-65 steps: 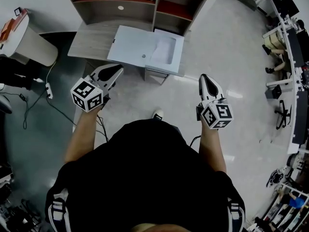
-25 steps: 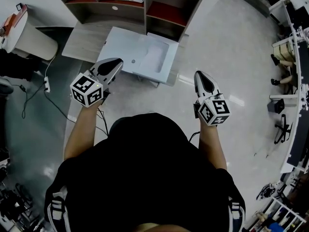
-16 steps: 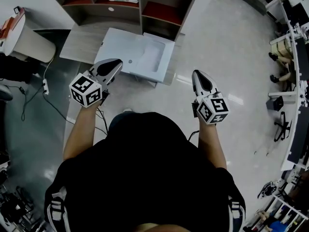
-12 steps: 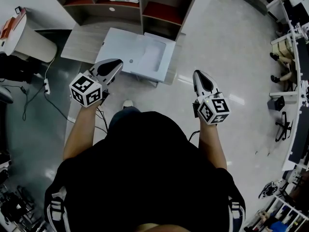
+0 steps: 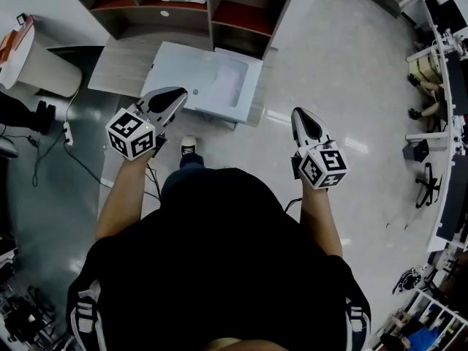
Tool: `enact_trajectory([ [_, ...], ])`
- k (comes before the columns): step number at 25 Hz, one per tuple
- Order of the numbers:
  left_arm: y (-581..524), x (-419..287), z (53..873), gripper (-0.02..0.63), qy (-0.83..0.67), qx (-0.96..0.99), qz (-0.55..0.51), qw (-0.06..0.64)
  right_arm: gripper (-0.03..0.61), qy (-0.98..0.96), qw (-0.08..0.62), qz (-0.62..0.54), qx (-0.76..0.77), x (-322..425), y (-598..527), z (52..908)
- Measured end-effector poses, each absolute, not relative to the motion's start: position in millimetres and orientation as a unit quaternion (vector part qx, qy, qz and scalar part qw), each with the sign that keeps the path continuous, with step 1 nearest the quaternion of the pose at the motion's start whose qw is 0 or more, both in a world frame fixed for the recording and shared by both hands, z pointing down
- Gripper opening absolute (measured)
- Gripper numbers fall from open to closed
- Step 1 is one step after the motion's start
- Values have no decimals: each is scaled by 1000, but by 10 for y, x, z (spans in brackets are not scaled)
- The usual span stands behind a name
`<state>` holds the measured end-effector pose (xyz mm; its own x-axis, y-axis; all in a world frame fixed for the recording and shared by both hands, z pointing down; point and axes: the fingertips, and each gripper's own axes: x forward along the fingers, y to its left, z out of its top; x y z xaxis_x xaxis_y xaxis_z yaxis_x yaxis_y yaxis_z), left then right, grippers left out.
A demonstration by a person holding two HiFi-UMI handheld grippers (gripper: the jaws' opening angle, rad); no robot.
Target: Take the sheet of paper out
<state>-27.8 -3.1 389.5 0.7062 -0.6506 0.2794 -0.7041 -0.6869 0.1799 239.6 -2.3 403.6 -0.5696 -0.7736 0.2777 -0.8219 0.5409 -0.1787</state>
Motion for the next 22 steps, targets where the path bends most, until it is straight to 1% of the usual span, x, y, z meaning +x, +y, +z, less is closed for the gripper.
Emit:
enact_trajectory([
  [22,-373,-489,3960,40,-357,917,97,149,14,-857,95,154,483,2247,-268,4090],
])
